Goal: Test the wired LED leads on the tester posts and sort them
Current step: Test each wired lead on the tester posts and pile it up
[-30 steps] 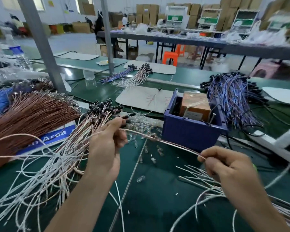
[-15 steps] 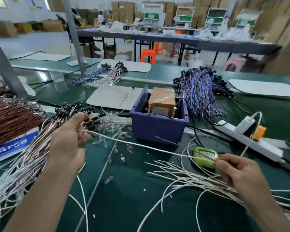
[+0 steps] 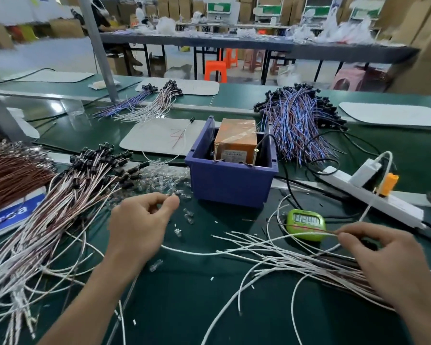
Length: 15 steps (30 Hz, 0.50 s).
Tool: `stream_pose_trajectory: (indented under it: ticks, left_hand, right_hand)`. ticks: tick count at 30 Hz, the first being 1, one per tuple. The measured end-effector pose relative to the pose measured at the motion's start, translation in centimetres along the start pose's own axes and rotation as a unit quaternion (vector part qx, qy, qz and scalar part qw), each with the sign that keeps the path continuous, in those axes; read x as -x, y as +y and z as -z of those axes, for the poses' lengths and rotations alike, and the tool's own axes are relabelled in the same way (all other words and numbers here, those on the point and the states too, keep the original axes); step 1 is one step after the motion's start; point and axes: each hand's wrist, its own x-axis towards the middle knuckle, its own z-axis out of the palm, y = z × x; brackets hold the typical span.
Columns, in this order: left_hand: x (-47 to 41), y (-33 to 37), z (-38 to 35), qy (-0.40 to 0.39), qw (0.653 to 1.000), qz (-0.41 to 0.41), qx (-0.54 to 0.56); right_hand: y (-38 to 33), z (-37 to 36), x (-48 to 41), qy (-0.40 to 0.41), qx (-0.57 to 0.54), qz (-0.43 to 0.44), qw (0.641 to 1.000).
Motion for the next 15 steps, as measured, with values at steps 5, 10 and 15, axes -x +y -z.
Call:
stream_pose_trajectory:
  ticks: [5,10,15]
  left_hand:
    - [1.0,0.3,-1.3,-0.064,0.995,-0.025,-0.076]
    - [0.7,-0.6,-1.1,-0.143,0.987,0.035,0.063]
    - [0.3,-1.1,-0.6,-0.193,0.952,0.092,0.218]
  right_hand:
    - [0.5,0.0,0.1,0.039,0.059,0.014,0.997]
    - [0.8,-0.8,0.2,0.078,0.121,0.026,0.989]
    - [-1.8,-2.7,1.6,0.097,0.099,0.097,0.986]
